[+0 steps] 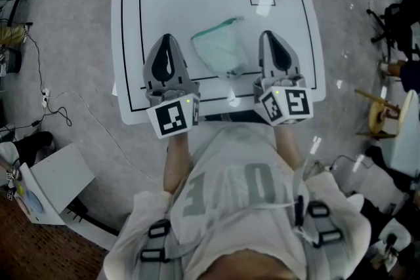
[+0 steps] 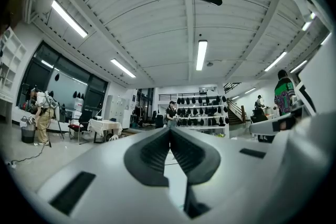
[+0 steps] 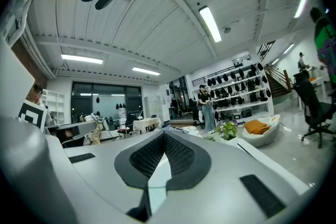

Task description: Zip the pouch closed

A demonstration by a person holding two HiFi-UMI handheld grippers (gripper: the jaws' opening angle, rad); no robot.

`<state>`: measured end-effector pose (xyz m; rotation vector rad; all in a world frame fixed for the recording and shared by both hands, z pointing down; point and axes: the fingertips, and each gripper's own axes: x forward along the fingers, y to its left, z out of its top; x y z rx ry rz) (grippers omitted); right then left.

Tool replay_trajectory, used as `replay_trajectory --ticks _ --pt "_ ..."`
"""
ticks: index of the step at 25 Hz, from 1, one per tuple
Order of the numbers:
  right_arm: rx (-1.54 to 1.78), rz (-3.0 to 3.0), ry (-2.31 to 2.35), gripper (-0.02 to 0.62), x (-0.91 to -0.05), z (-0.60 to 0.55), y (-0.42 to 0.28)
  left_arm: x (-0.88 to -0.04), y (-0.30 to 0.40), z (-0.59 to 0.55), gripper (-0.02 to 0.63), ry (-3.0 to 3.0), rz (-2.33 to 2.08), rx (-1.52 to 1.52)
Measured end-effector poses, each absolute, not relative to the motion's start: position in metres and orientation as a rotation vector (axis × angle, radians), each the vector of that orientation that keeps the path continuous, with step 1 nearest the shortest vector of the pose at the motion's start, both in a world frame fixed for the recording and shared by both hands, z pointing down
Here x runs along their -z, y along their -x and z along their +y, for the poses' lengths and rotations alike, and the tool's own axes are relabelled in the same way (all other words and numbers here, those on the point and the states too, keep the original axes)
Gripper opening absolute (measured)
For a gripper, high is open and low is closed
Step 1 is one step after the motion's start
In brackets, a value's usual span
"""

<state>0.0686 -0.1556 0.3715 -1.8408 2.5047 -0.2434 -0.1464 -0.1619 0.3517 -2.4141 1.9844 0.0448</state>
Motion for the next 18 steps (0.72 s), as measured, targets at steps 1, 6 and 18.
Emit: replay_trajectory --ticks 1,6,18 --pt "0.244 2.498 1.838 0.009 -0.371 -0.158 -0.072 -0.350 0.146 -0.164 0.008 2.403 1.992 -0.043" --pt "0.273 2.484 1.826 0.009 -0.374 -0.167 -0.084 -0.344 0.142 -0.171 0.008 2.357 2.024 -0.048" --pt "0.744 2.486 1.577 0.232 -0.411 -0.179 -0.080 -0.347 0.134 -0.181 0.184 2.397 2.038 -0.117"
